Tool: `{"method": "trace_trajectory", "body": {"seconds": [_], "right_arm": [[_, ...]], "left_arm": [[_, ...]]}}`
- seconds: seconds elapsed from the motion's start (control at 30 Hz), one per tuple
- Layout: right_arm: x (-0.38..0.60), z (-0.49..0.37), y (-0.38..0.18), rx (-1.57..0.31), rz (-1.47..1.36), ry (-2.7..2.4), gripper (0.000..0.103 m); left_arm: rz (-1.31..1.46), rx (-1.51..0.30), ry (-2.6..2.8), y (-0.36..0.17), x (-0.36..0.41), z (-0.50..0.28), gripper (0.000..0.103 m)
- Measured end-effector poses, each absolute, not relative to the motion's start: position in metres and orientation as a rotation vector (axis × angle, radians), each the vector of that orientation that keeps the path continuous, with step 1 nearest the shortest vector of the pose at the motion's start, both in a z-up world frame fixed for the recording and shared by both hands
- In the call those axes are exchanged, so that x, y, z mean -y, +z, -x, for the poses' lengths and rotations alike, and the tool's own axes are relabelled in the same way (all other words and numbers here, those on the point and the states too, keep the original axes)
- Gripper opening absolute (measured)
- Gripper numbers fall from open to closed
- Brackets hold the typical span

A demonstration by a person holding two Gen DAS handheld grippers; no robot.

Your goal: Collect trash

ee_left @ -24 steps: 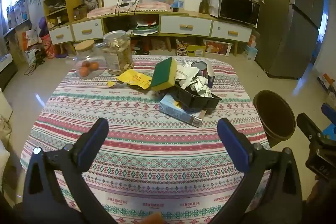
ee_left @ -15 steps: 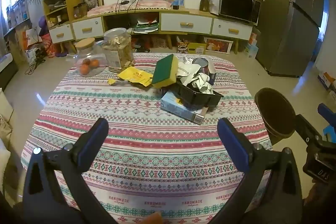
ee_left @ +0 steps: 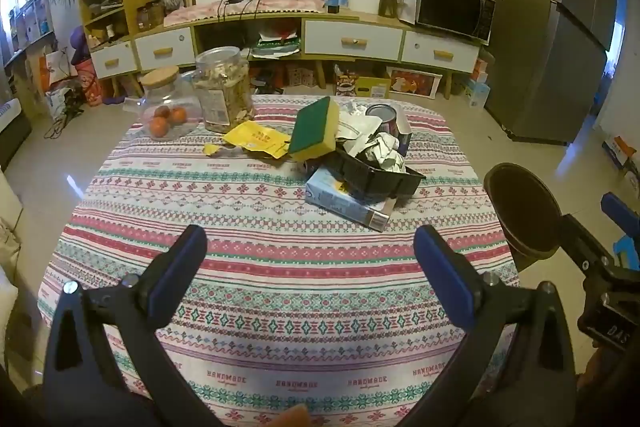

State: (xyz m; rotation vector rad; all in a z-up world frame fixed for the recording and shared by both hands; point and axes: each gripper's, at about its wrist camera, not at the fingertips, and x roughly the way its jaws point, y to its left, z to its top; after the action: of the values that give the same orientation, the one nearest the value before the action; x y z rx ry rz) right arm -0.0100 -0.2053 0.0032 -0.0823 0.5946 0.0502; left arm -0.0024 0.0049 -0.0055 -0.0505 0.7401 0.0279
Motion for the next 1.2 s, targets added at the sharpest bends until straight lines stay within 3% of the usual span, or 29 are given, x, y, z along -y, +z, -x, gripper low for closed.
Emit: {"method": "trace_trajectory", "body": {"seconds": [1.2], "right_arm": [[0.2103,0.0115,0.0037,-0.605,0.035,0.050,0.103]], "left_arm": [[0.050,-0.765,0.010,-0.0137,-0.0019,-0.0012,0.103]]}}
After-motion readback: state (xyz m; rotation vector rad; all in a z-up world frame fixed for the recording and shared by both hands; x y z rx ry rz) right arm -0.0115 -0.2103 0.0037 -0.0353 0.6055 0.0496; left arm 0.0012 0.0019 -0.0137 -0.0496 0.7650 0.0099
